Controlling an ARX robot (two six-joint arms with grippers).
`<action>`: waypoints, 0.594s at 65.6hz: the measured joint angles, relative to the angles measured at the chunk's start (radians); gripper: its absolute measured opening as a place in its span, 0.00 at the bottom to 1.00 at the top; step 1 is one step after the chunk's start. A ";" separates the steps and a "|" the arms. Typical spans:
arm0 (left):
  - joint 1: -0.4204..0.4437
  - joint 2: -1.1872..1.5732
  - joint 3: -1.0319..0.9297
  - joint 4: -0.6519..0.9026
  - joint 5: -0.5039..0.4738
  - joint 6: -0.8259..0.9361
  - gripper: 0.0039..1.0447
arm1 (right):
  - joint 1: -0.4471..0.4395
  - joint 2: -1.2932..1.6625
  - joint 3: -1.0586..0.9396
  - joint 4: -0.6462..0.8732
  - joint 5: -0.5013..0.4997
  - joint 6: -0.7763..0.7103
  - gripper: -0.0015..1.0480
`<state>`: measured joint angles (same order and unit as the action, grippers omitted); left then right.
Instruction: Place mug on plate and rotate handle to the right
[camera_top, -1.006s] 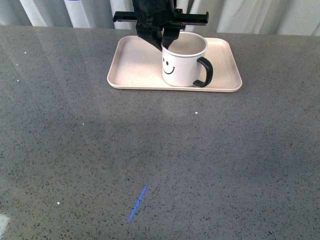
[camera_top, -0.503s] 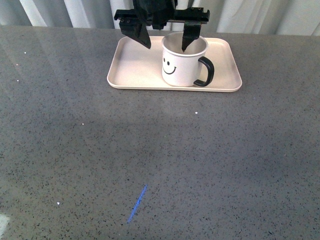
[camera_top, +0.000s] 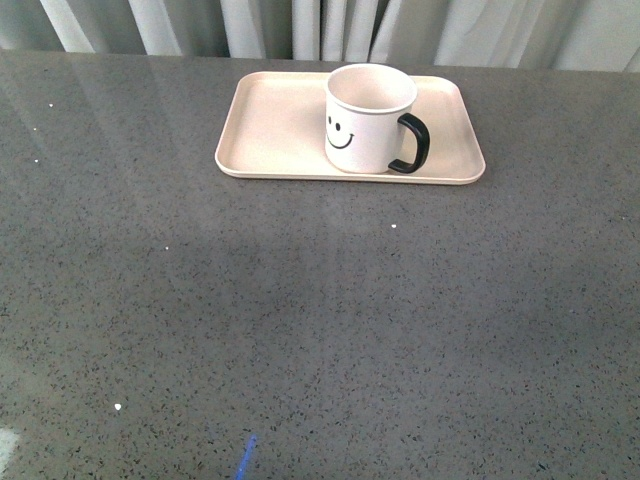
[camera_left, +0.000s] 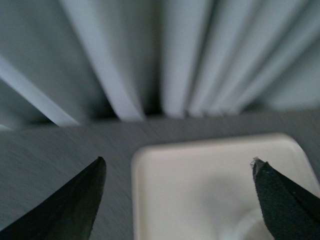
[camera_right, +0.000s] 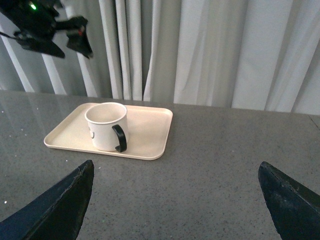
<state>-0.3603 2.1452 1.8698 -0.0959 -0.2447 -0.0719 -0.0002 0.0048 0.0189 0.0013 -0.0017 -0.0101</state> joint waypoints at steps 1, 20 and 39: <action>0.003 -0.021 -0.046 0.058 -0.018 0.005 0.75 | 0.000 0.000 0.000 0.000 0.001 0.000 0.91; 0.157 -0.504 -1.158 1.030 0.037 0.057 0.08 | 0.000 0.000 0.000 0.000 0.002 0.000 0.91; 0.228 -0.737 -1.474 1.102 0.115 0.061 0.01 | 0.000 0.000 0.000 0.000 0.002 0.000 0.91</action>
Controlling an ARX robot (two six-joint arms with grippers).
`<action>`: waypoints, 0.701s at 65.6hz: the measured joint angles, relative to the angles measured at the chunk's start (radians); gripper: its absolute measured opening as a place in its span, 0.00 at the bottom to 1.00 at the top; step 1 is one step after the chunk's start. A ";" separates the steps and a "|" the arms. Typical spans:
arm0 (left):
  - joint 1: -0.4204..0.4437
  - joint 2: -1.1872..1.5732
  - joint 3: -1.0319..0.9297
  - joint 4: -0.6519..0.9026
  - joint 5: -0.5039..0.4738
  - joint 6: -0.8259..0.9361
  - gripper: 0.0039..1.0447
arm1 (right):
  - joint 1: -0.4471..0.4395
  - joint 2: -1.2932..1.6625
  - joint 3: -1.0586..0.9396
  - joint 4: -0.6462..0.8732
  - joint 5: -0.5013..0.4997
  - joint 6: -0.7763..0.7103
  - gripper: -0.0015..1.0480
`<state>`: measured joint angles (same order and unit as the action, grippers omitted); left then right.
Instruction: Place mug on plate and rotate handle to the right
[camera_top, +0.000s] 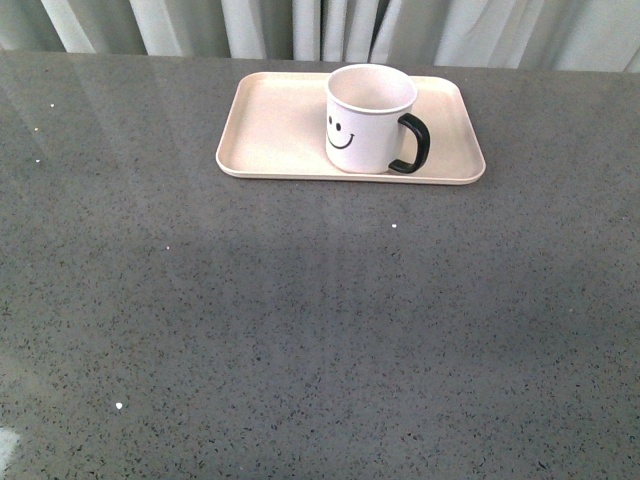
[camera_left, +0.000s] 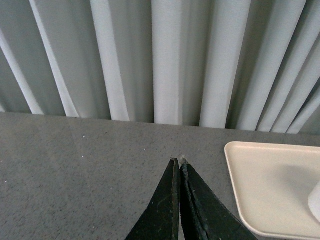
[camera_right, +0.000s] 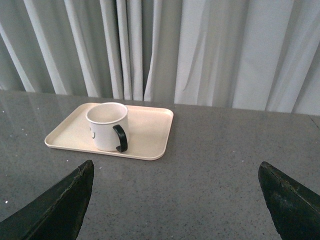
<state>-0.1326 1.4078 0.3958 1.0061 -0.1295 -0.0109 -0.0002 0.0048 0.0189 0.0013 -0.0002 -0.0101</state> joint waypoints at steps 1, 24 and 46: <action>0.003 -0.006 -0.008 0.000 0.000 0.000 0.01 | 0.000 0.000 0.000 0.000 0.000 0.000 0.91; 0.064 -0.274 -0.227 -0.050 0.065 0.000 0.01 | 0.000 0.000 0.000 0.000 0.000 0.000 0.91; 0.130 -0.528 -0.355 -0.177 0.130 0.001 0.01 | 0.000 0.000 0.000 0.000 0.000 0.000 0.91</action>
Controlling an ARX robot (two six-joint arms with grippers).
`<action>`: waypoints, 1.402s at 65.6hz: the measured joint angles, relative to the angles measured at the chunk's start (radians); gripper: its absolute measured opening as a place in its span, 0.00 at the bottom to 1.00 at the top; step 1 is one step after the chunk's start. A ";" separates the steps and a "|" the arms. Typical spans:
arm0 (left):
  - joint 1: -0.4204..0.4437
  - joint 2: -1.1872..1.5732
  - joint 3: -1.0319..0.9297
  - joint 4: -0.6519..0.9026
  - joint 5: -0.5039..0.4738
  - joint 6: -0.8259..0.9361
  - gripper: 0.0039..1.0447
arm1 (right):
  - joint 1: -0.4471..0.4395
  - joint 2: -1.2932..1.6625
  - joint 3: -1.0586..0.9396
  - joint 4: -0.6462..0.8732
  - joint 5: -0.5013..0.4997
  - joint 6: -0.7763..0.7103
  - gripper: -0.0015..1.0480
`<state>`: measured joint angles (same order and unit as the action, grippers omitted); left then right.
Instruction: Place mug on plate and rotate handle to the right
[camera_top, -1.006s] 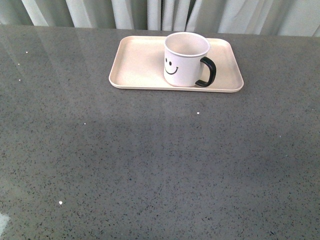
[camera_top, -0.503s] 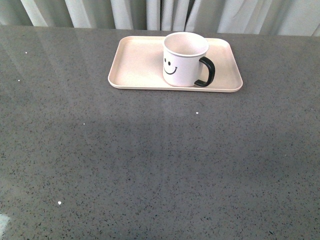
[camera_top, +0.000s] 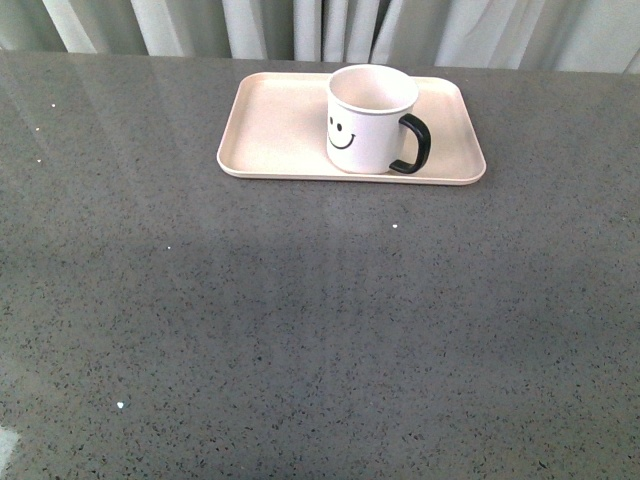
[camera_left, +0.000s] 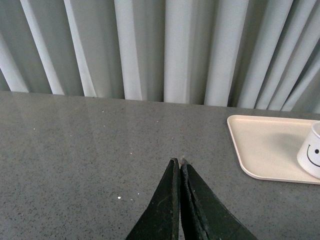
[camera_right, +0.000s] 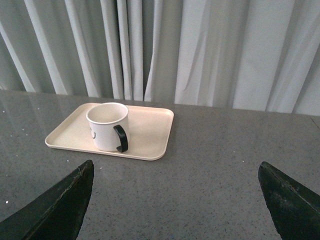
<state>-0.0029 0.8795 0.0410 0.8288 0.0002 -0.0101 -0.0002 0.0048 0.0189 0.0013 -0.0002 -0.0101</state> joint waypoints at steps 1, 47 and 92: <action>0.000 -0.015 -0.002 -0.013 0.000 0.000 0.01 | 0.000 0.000 0.000 0.000 0.000 0.000 0.91; 0.000 -0.495 -0.028 -0.444 0.000 0.000 0.01 | 0.000 0.000 0.000 0.000 0.000 0.000 0.91; 0.000 -0.811 -0.028 -0.792 0.000 0.001 0.01 | 0.000 0.000 0.000 0.000 0.000 0.000 0.91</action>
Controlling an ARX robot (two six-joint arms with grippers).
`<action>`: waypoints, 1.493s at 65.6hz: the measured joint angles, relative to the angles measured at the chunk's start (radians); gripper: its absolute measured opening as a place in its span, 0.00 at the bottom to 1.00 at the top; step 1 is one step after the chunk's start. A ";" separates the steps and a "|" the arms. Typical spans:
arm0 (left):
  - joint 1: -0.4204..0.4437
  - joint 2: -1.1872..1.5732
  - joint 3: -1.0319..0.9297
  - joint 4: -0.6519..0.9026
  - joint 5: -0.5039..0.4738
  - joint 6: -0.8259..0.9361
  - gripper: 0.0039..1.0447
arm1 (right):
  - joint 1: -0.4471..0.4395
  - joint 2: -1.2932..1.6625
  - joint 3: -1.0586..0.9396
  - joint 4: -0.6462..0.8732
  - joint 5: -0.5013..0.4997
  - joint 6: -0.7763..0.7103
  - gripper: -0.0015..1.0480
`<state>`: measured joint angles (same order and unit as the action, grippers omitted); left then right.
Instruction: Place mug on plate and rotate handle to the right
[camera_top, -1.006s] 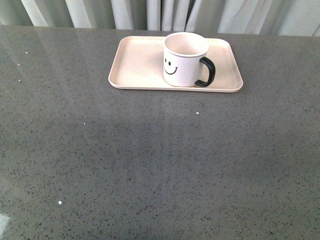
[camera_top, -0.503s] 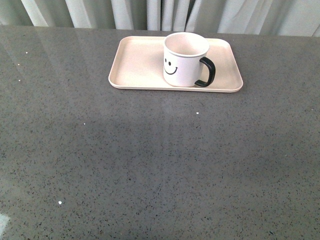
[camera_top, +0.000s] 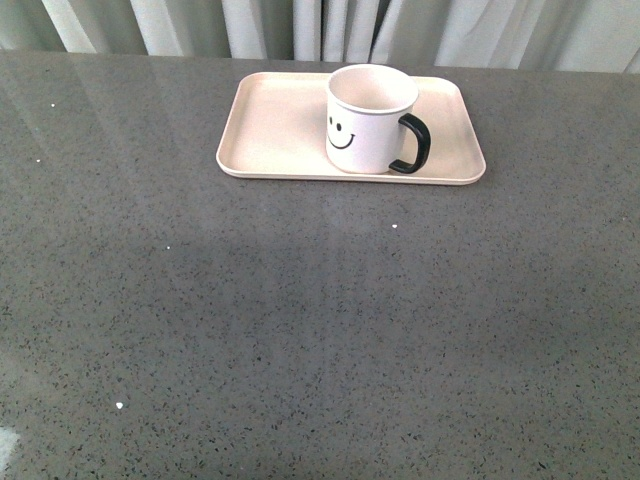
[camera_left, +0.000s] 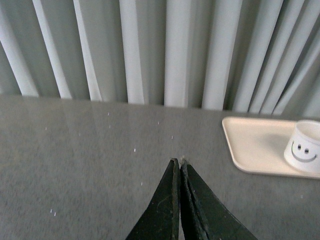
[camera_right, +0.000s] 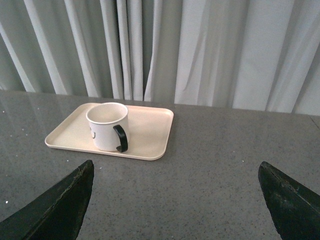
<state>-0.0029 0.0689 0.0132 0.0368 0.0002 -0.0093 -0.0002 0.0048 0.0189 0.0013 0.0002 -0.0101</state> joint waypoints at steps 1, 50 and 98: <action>0.000 -0.021 0.000 -0.018 0.000 0.000 0.01 | 0.000 0.000 0.000 0.000 0.000 0.000 0.91; 0.000 -0.053 0.000 -0.037 0.000 0.000 0.73 | 0.000 0.000 0.000 0.000 0.000 0.000 0.91; 0.000 -0.053 0.000 -0.037 0.000 0.003 0.91 | -0.147 1.216 0.648 0.046 -0.358 -0.196 0.91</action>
<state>-0.0025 0.0158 0.0132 -0.0002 0.0002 -0.0067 -0.1474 1.2209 0.6670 0.0471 -0.3580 -0.2062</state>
